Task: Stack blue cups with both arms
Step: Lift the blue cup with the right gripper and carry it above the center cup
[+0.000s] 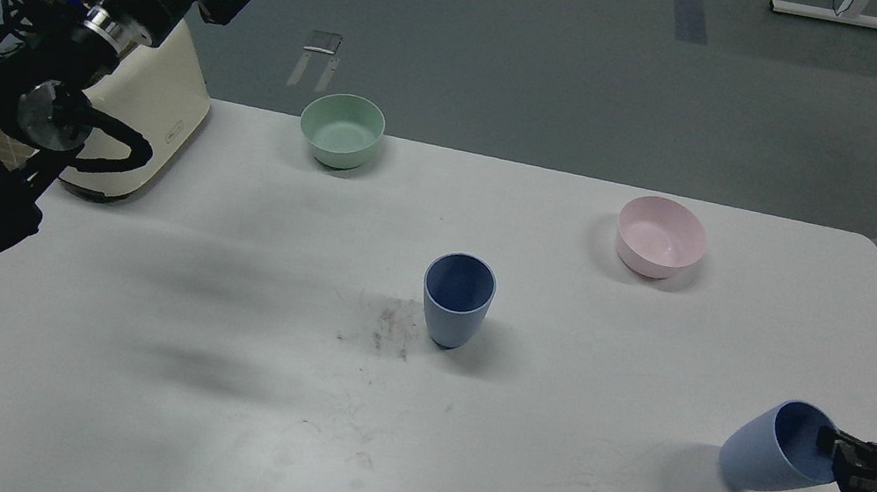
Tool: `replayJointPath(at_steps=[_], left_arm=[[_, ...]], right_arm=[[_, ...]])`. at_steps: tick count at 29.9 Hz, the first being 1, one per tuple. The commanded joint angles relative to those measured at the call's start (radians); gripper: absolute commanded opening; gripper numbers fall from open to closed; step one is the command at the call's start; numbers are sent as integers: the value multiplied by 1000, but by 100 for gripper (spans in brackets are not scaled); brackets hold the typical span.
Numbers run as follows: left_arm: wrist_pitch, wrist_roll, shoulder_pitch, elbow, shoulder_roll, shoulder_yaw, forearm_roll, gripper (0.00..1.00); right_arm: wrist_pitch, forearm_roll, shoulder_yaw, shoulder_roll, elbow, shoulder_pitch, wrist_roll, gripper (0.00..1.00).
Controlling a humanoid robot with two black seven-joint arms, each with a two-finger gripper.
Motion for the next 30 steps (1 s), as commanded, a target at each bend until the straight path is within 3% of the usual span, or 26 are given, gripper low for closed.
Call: replayJointPath(at_steps=[1,9,12,21,24,30], left_arm=[[-1,0,-2,0,8,2,0,98],[-1,0,-3,-2,10,-1,0,98],[-3,0,-2,-2,10,-1,0,98],[-6,-2,-2,-9,13,-3,0,98],[-6,0,-2,-9,13,-1,0,98],[-5,0,-2,-9,10,-3,0,98]], right_arm=[[0,21,45,-9,-10,81,6,0],[0,173,54,-46,-19,423,-1,0],[0,177,-21,-11,-30,575,-4,0],[0,171,-525,206,-95,1074,-29,0],[0,167,-631,306,-120,1153,-40,0],[0,164,-765,498,-222,1211,-115,0]])
